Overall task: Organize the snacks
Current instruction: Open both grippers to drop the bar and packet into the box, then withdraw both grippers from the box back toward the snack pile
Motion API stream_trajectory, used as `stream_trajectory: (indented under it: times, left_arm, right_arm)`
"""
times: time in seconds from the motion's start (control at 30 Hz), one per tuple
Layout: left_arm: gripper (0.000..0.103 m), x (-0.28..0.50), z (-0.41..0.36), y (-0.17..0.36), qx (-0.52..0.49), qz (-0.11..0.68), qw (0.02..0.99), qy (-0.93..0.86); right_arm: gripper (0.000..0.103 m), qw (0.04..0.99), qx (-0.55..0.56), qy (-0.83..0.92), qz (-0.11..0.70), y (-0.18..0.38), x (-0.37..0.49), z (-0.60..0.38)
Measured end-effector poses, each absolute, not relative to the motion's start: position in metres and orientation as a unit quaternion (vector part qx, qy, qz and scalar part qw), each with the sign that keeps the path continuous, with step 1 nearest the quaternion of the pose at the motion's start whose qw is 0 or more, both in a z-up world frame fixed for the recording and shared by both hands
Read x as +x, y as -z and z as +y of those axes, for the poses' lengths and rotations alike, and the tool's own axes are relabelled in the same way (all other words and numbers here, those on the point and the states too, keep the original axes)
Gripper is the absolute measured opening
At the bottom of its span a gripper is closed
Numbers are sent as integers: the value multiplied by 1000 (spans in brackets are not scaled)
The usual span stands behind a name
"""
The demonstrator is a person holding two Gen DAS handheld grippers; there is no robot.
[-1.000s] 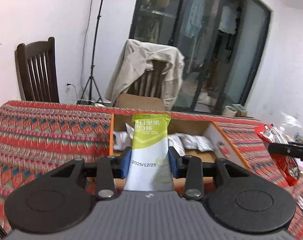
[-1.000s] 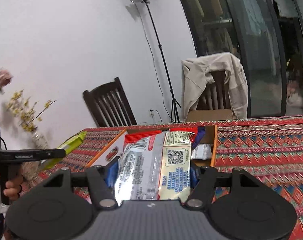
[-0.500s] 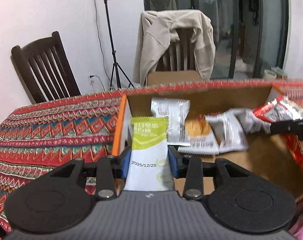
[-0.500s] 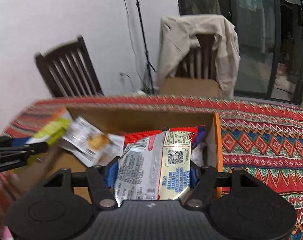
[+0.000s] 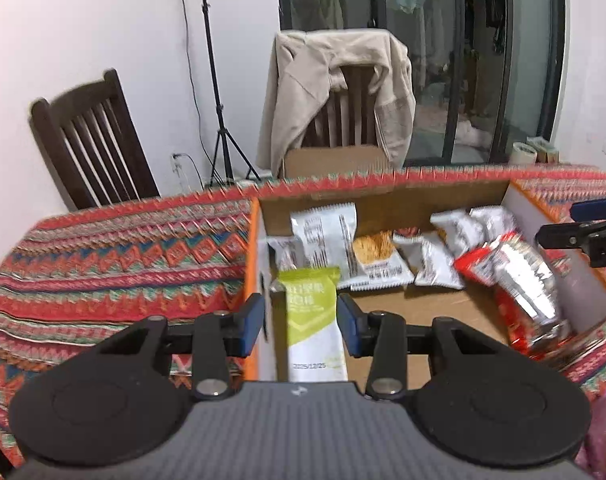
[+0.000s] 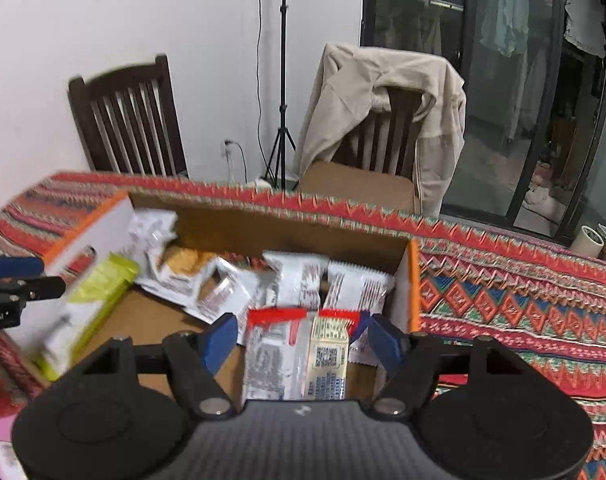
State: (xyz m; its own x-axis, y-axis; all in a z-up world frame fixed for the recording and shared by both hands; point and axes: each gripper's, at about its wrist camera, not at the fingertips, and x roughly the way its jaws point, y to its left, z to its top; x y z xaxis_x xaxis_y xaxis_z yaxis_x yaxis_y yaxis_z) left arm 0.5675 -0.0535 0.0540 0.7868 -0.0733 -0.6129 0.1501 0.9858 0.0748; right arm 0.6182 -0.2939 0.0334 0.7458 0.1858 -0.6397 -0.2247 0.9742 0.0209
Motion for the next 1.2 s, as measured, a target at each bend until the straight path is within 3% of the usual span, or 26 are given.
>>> stream_trajectory:
  times: [0.2, 0.27, 0.43, 0.57, 0.63, 0.77, 0.93, 1.2]
  left_arm:
    - [50, 512, -41, -124, 38, 281, 957, 64]
    - [57, 485, -36, -147, 35, 261, 962, 69]
    - [82, 412, -24, -189, 21, 224, 970, 88]
    - [91, 351, -15, -208, 15, 195, 976, 93]
    - [100, 316, -11, -213, 14, 178, 980, 93]
    - [103, 242, -4, -210, 9, 145, 984, 102]
    - [103, 160, -3, -181, 18, 123, 988, 87]
    - [103, 66, 3, -101, 30, 123, 990, 57]
  right_arm:
    - [73, 948, -25, -111, 296, -98, 571, -311]
    - [82, 953, -27, -113, 279, -120, 550, -317]
    - [86, 966, -40, -122, 224, -173, 477, -330]
    - [94, 972, -57, -128, 186, -197, 415, -340]
    - [96, 975, -59, -131, 172, -204, 384, -347]
    - [103, 978, -54, -140, 143, -208, 320, -362]
    - [103, 979, -76, -142, 123, -193, 240, -368]
    - [103, 978, -101, -121, 137, -111, 138, -352]
